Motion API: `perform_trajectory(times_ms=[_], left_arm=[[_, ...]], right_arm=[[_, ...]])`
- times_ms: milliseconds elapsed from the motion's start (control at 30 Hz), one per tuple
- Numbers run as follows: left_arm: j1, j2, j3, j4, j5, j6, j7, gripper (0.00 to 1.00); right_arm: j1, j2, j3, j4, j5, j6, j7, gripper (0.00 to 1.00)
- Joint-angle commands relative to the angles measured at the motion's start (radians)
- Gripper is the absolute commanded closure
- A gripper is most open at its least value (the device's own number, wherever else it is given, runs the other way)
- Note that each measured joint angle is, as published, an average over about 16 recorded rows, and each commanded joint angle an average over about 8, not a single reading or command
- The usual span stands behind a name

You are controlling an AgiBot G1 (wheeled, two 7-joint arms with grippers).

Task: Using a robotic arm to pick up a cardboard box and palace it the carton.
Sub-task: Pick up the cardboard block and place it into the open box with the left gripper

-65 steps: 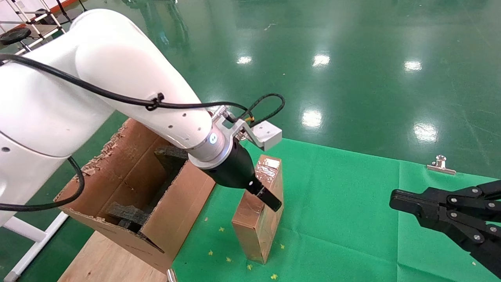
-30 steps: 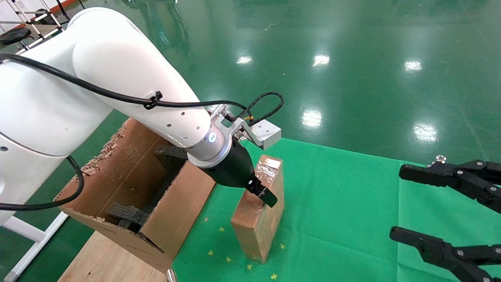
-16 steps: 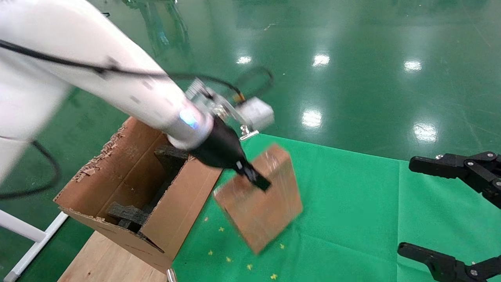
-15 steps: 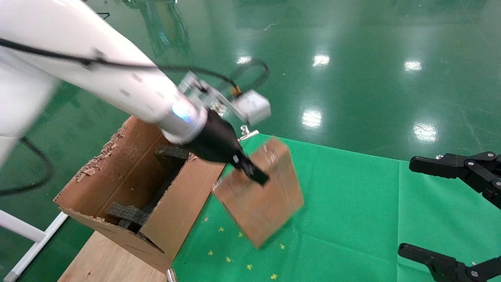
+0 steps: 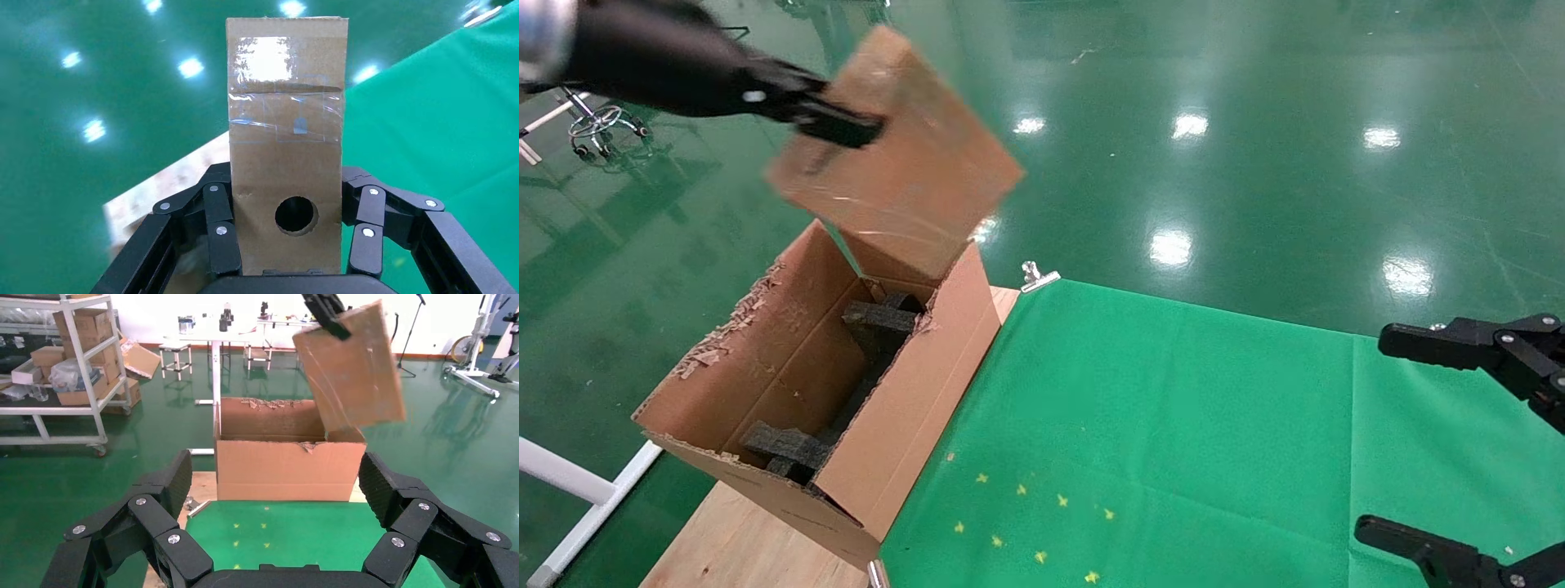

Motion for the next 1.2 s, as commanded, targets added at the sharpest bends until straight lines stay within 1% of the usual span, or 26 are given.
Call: perform_trajectory(times_ms=[33,133,233,367,467,600,700,867,1033,1200], left_arm=[[-0.034,-0.025,-0.003,0.054,0.017,0.016,0.073,1.0],[-0.032,-0.041,0.012,0.155,0.042,0.022,0.178,1.0],[-0.003,-0.041,0.033,0.264,0.067,0.0,0.275,1.0],[0.054,-0.015,0.062,0.405,0.108,-0.079,0.371,1.0],[0.09,0.013,0.08,0.5,0.143,-0.157,0.401,1.0],[0.118,0.045,0.088,0.607,0.17,-0.253,0.406,1.0],[0.124,0.067,0.089,0.671,0.177,-0.299,0.405,1.0],[0.121,0.11,0.1,0.754,0.199,-0.33,0.392,1.0],[0.129,0.157,0.12,0.827,0.233,-0.361,0.347,1.0],[0.154,0.191,0.127,0.881,0.247,-0.418,0.301,1.0]], right_arm=[[0.0,0.0,0.0,0.0,0.0,0.0,0.0,0.0],[0.0,0.0,0.0,0.0,0.0,0.0,0.0,0.0],[0.0,0.0,0.0,0.0,0.0,0.0,0.0,0.0],[0.0,0.0,0.0,0.0,0.0,0.0,0.0,0.0],[0.0,0.0,0.0,0.0,0.0,0.0,0.0,0.0],[0.0,0.0,0.0,0.0,0.0,0.0,0.0,0.0],[0.0,0.0,-0.001,0.0,0.0,0.0,0.0,0.0],[0.0,0.0,-0.001,0.0,0.0,0.0,0.0,0.0],[0.0,0.0,-0.001,0.0,0.001,0.0,0.0,0.0],[0.0,0.0,-0.001,0.0,0.001,0.0,0.0,0.0]])
